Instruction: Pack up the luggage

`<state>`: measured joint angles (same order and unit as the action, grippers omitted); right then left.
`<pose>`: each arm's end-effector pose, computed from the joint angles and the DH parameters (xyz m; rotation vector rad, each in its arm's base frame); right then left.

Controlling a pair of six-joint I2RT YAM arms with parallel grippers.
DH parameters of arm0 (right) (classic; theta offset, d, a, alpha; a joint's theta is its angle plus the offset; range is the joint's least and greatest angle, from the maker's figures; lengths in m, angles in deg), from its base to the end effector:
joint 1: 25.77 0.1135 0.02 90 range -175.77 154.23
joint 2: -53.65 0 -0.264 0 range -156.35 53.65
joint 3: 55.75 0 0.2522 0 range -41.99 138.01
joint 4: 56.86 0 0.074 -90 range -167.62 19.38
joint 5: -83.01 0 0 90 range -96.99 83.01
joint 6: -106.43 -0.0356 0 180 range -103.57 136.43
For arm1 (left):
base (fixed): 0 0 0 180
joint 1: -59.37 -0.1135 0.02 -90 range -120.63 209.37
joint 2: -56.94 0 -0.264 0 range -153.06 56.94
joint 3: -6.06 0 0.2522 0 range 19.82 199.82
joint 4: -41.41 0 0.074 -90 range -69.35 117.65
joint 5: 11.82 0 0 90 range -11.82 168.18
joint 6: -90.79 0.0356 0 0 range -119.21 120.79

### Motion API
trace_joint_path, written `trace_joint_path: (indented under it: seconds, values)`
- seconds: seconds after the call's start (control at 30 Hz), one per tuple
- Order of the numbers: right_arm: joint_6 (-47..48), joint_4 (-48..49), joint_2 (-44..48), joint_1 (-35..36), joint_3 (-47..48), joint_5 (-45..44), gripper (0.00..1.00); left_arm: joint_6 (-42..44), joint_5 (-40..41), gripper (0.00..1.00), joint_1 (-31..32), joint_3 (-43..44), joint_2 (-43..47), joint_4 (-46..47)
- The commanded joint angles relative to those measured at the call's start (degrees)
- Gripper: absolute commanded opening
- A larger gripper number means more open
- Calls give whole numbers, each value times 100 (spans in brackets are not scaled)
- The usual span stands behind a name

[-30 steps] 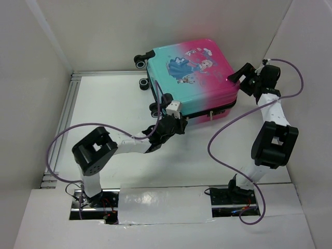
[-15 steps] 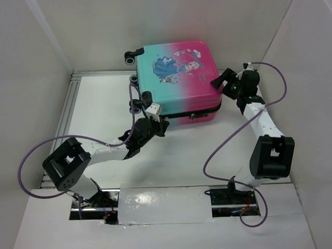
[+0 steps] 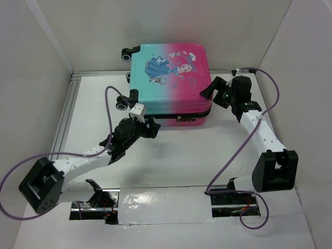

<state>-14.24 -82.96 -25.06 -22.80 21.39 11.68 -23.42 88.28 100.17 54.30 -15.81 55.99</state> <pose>0.3148 0.0277 0.3155 0.2984 2.0780 0.6943 0.2150 -0.1773 0.2422 0.1264 1.7857 -0.6729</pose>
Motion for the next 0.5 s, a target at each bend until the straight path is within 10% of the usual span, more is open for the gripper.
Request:
trace_joint_path:
  seconds: [0.0, 0.2, 0.47]
  values:
    - [176, -295, 181, -24, 61, 31, 93, -119, -25, 77, -316, -248, 787, -670]
    - [290, -243, -90, -76, 113, 83, 93, 118, -1895, 81, -1433, -530, 746, -373]
    - [396, -252, -258, -182, 237, 31, 93, -75, -1732, 78, -1268, -30, -431, -12]
